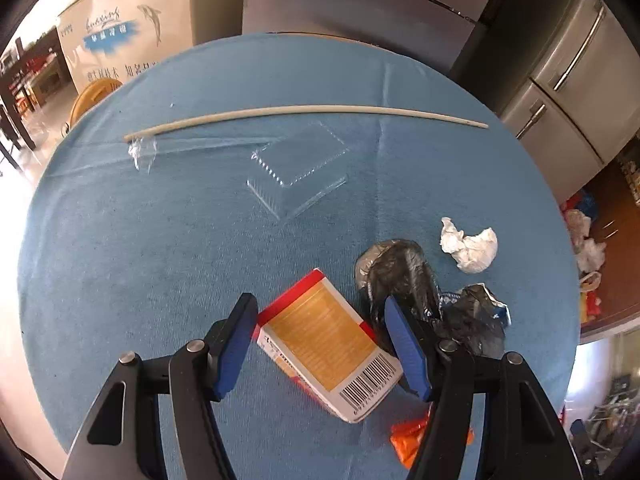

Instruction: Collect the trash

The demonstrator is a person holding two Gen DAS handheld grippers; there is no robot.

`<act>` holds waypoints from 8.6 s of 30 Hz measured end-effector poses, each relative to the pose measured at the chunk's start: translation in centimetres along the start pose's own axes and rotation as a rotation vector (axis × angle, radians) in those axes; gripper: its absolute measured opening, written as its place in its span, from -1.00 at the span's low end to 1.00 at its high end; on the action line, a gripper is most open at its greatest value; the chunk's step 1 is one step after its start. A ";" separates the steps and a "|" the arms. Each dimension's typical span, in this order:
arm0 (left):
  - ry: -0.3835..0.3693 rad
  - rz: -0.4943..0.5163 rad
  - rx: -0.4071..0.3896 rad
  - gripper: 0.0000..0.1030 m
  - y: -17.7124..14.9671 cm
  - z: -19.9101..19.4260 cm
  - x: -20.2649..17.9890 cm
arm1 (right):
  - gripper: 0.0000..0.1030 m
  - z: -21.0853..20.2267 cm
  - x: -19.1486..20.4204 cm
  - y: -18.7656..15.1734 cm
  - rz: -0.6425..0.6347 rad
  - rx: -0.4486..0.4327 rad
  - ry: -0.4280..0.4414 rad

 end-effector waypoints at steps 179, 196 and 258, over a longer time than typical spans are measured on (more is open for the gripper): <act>-0.180 0.833 -0.171 -0.05 -15.4 -13.3 -26.2 | -0.17 -12.8 -10.5 -2.4 0.146 -0.167 -0.004; -0.379 0.936 -0.029 -0.04 -19.2 -10.8 -32.5 | -0.14 -13.1 -16.5 -2.7 0.283 -0.196 -0.112; 0.129 0.120 -0.115 0.28 -13.5 -10.6 9.2 | 0.20 4.3 12.2 0.3 -0.193 0.140 0.147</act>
Point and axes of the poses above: each gripper's, at about its wrist camera, not at the fingertips, and z roughly the way its jaws point, x to its left, y to its top, the point moved 4 cm from there along z, roughly the way its jaws point, and after that the axes turned 8 degrees about z, right-handed, at the moved point
